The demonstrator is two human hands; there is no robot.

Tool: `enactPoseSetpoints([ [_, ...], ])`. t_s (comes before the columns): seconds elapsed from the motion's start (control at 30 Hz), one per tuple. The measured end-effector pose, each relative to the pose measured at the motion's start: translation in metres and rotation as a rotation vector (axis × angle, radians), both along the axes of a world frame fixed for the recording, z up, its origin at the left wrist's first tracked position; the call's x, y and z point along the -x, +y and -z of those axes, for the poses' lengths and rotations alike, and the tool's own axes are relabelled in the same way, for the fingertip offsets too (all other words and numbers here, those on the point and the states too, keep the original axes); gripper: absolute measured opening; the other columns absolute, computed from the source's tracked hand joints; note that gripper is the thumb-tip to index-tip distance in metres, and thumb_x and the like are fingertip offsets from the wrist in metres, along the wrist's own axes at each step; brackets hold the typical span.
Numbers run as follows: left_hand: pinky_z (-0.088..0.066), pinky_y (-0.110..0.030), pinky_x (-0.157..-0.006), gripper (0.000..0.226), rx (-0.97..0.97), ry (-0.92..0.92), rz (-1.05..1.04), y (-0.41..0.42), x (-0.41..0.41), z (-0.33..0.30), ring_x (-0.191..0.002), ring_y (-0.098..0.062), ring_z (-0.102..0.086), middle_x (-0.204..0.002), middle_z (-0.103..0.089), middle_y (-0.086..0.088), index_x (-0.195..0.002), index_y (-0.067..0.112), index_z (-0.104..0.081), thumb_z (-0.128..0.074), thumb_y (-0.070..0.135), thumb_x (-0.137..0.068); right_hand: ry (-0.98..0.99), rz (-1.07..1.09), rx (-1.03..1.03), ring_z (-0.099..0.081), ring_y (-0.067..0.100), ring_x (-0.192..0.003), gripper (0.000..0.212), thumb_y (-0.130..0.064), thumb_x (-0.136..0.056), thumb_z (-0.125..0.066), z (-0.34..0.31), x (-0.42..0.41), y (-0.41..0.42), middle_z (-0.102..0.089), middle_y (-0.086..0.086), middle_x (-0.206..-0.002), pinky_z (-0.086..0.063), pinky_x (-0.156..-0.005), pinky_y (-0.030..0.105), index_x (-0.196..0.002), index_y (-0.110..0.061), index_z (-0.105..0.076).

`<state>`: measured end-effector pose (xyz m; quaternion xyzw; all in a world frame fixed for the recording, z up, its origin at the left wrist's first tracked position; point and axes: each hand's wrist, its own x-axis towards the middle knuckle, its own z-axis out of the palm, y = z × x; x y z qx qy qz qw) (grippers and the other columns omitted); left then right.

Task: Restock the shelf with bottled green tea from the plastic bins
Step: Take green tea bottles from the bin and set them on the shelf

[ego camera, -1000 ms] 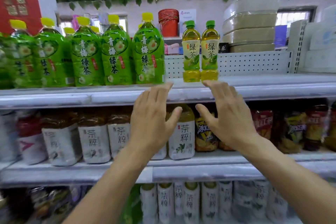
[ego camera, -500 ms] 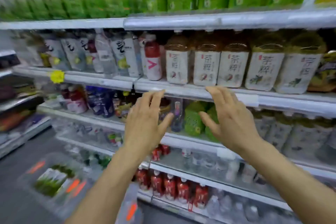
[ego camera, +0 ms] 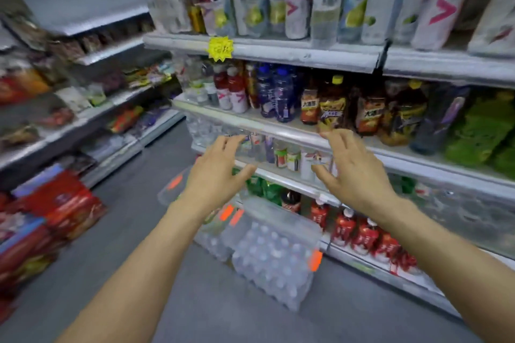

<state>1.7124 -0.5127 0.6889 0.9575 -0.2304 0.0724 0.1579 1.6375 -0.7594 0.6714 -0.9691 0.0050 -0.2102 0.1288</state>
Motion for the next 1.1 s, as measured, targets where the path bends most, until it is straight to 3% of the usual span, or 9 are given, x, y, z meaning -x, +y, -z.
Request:
enactPoseSetpoints([
  [0.23,-0.046,-0.044,-0.101,0.064,0.093,0.151,-0.114,0.091,-0.115,0.046,-0.134,-0.024,-0.046,-0.146,-0.044,-0.003,-0.150,0.022,-0.038,-0.060,0.046,-0.095,0.183,-0.056,-0.037,-0.046,0.030,-0.118,0.050,-0.040,-0.093,-0.057,0.046,-0.127,0.075,-0.045,0.008,-0.128,-0.044,-0.079,0.039,-0.135,-0.015,-0.044],
  [0.4,-0.047,-0.040,-0.099,0.062,0.066,0.339,-0.197,0.141,-0.210,0.089,-0.128,-0.025,-0.052,-0.145,-0.045,-0.005,-0.150,0.020,-0.039,-0.061,0.042,-0.096,0.329,-0.076,-0.118,-0.043,0.025,-0.125,0.053,-0.040,-0.095,-0.054,0.086,-0.233,0.127,-0.040,0.005,-0.138,-0.042,-0.084,0.034,-0.141,-0.018,-0.040],
  [0.67,-0.044,-0.041,-0.104,0.058,0.082,0.605,-0.246,0.208,-0.304,0.178,-0.125,-0.028,-0.054,-0.139,-0.051,-0.008,-0.144,0.017,-0.046,-0.065,0.040,-0.093,0.637,-0.059,-0.238,-0.043,0.026,-0.127,0.052,-0.038,-0.095,-0.055,0.172,-0.335,0.191,-0.041,0.006,-0.136,-0.043,-0.094,0.036,-0.141,-0.019,-0.039],
  [0.73,-0.046,-0.041,-0.101,0.058,0.057,0.658,-0.235,0.224,-0.324,0.207,-0.120,-0.027,-0.057,-0.137,-0.053,-0.007,-0.142,0.017,-0.048,-0.064,0.044,-0.093,0.702,-0.024,-0.281,-0.043,0.026,-0.128,0.052,-0.037,-0.096,-0.054,0.197,-0.352,0.209,-0.040,0.006,-0.139,-0.044,-0.096,0.037,-0.142,-0.020,-0.038],
  [0.97,-0.048,-0.035,-0.098,0.044,0.021,0.913,-0.173,0.275,-0.409,0.313,-0.118,-0.024,-0.059,-0.126,-0.058,-0.003,-0.134,0.013,-0.055,-0.066,0.031,-0.095,0.855,0.160,-0.554,-0.053,0.027,-0.119,0.049,-0.031,-0.095,-0.058,0.313,-0.404,0.284,-0.050,0.009,-0.135,-0.045,-0.094,0.036,-0.138,-0.015,-0.044],
  [1.1,-0.047,-0.032,-0.099,0.050,-0.069,1.043,-0.161,0.297,-0.462,0.387,-0.120,-0.024,-0.060,-0.137,-0.057,-0.009,-0.141,0.016,-0.052,-0.063,0.036,-0.097,0.973,0.305,-0.704,-0.058,0.030,-0.117,0.052,-0.028,-0.095,-0.060,0.385,-0.423,0.331,-0.048,0.012,-0.139,-0.048,-0.094,0.040,-0.141,-0.011,-0.043],
])
